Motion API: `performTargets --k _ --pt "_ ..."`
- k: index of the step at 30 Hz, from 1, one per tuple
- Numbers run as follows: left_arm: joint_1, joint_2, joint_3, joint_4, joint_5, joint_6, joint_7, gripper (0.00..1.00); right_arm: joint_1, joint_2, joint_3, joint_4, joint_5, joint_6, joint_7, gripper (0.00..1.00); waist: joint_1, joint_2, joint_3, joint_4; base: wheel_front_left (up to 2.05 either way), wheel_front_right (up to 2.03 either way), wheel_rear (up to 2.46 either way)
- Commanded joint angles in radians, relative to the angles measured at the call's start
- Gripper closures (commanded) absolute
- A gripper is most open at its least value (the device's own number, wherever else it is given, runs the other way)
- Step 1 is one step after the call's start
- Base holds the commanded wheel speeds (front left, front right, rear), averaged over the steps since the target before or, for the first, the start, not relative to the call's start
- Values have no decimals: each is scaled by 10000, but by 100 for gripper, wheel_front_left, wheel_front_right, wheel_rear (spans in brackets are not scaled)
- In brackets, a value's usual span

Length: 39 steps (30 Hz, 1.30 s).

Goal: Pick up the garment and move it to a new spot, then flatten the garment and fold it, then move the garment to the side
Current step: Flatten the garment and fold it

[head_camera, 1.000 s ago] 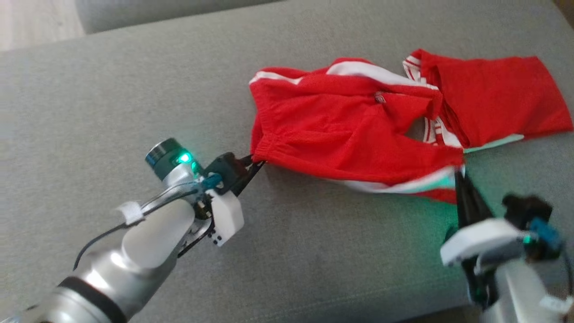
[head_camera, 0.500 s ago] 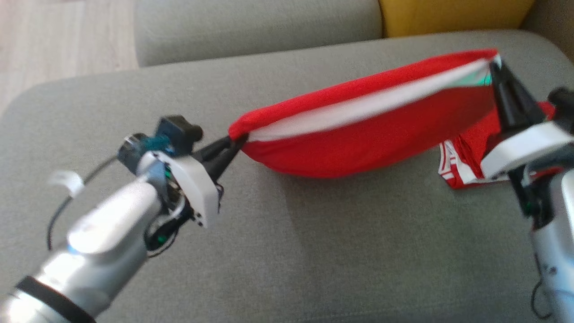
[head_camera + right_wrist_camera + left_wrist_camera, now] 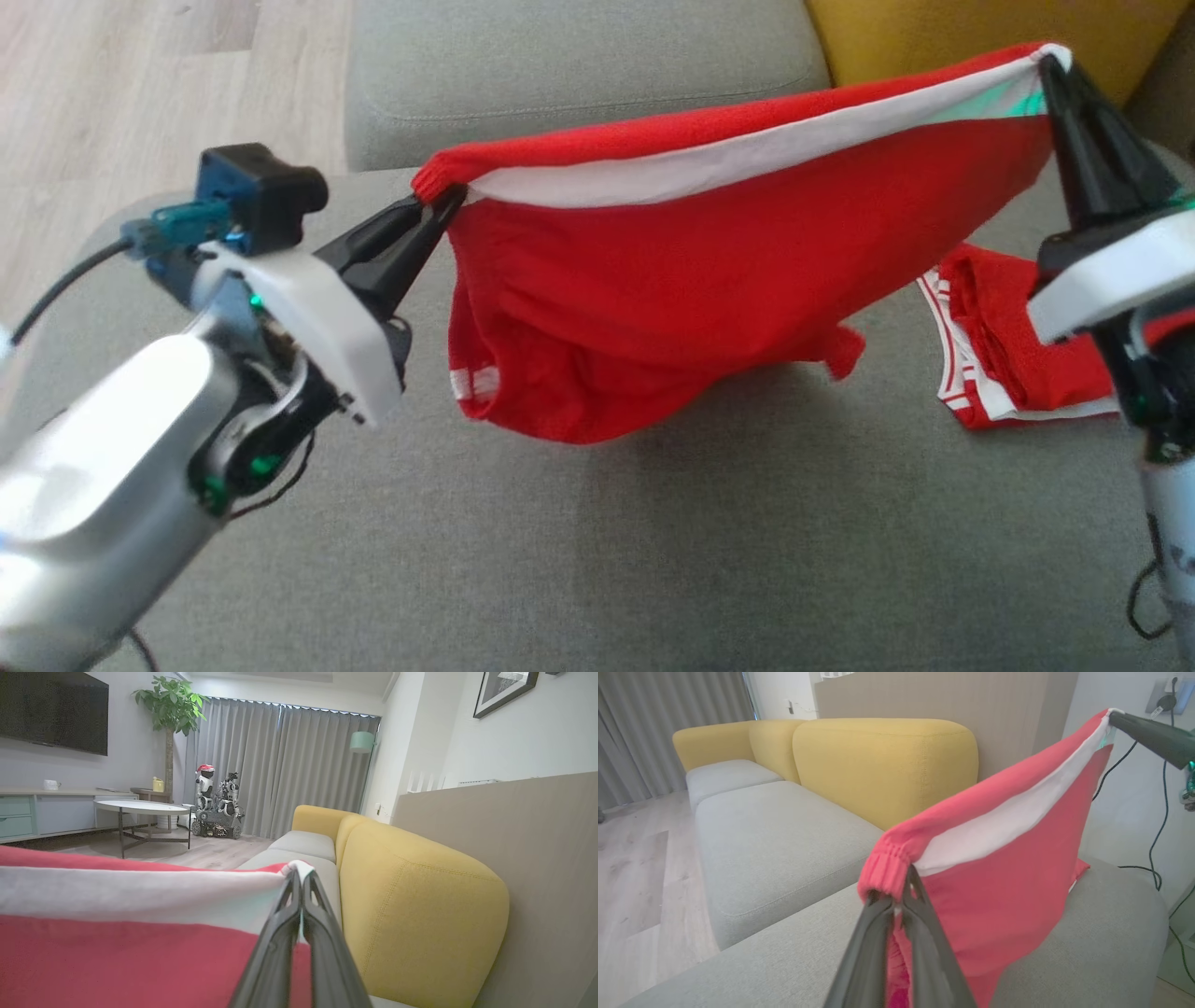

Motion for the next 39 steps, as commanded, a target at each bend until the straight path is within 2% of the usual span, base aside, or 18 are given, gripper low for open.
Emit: performTargets --k 1,5,7,10,15,19,23,27,31,39 --pt "-316 655 689 -677 -122 267 127 100 30 -122 -64 -782 -41 19 321 100 0 -1 23 45 0 0 0" --pt "-302 1360 1099 -1876 -265 866 562 100 2 2 -272 -1876 -71 19 1329 100 0 -1 343 143 0 0 0" --pt "-633 1535 1213 -2018 -135 941 752 100 -439 -68 -166 -1994 -94 19 1598 100 0 -1 690 152 0 0 0" --pt "-1344 1389 1428 -1763 -276 777 992 100 -1590 41 39 -1525 127 19 1823 100 0 -1 1318 147 0 0 0" --pt "-3354 884 1686 182 247 235 937 100 -4458 120 792 537 28 19 1241 100 0 -1 2468 182 0 0 0" --pt "-5101 245 1837 2308 1037 -54 157 100 -6808 623 900 2716 -326 19 -106 100 0 -1 3088 255 0 0 0" --pt "-6302 -369 1863 4090 1737 -245 -1064 100 -8333 1298 422 4673 -737 19 -1741 100 0 -1 3438 413 0 0 0" --pt "-6629 -740 1802 5163 1984 -440 -1889 100 -8751 1719 280 5878 -952 19 -2638 100 0 -1 3602 523 0 0 0" --pt "-6386 -1247 1561 6285 1980 -857 -2470 100 -8601 2048 486 7342 -953 19 -3140 100 0 -1 3794 667 0 0 0" --pt "-4678 -2060 382 7714 2180 -1447 -2891 100 -7547 2020 2071 9522 -447 19 -3098 100 0 -1 4005 877 0 0 0"
